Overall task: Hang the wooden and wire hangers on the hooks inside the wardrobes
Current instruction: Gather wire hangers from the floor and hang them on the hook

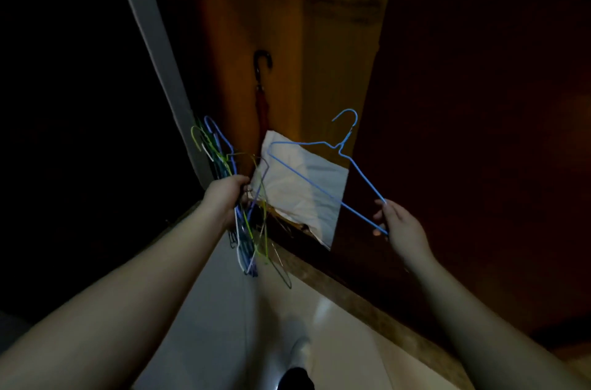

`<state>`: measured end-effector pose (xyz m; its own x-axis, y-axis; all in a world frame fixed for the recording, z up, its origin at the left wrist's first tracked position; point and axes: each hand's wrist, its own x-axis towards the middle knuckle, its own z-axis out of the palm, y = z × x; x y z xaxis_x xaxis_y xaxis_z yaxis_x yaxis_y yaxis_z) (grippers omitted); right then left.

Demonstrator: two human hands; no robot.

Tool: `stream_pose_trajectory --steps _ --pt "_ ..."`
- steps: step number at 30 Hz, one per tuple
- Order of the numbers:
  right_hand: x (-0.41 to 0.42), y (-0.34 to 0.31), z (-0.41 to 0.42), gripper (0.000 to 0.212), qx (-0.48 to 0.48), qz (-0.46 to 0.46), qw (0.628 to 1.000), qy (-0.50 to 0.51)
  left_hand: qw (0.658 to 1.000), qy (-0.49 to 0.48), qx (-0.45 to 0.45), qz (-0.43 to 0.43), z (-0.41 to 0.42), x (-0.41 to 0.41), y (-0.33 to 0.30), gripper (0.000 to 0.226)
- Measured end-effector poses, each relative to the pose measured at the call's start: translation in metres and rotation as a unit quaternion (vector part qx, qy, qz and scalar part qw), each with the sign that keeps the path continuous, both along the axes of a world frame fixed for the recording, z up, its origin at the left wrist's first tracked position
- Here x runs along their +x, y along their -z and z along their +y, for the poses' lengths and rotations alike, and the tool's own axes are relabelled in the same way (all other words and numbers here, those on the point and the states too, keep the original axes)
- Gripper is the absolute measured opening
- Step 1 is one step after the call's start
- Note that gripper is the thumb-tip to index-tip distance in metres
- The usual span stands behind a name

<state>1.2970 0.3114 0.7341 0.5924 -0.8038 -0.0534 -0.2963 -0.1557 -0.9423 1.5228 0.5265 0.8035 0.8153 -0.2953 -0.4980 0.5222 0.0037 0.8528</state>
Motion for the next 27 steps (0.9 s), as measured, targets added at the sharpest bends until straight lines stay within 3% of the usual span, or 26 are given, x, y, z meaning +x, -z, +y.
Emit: stream_pose_trajectory --steps 11,18,27 --pt "0.219 -0.048 -0.062 0.026 -0.024 -0.099 0.995 -0.024 0.997 -0.01 -0.047 -0.06 -0.06 0.161 -0.079 0.029" --pt "0.304 -0.09 -0.098 0.024 -0.055 -0.127 0.99 -0.005 0.993 -0.01 -0.093 -0.072 -0.093 0.241 -0.118 0.025" --pt "0.388 -0.154 -0.137 0.024 -0.113 -0.147 0.98 0.067 0.98 0.057 -0.159 -0.101 -0.143 0.344 -0.173 0.028"
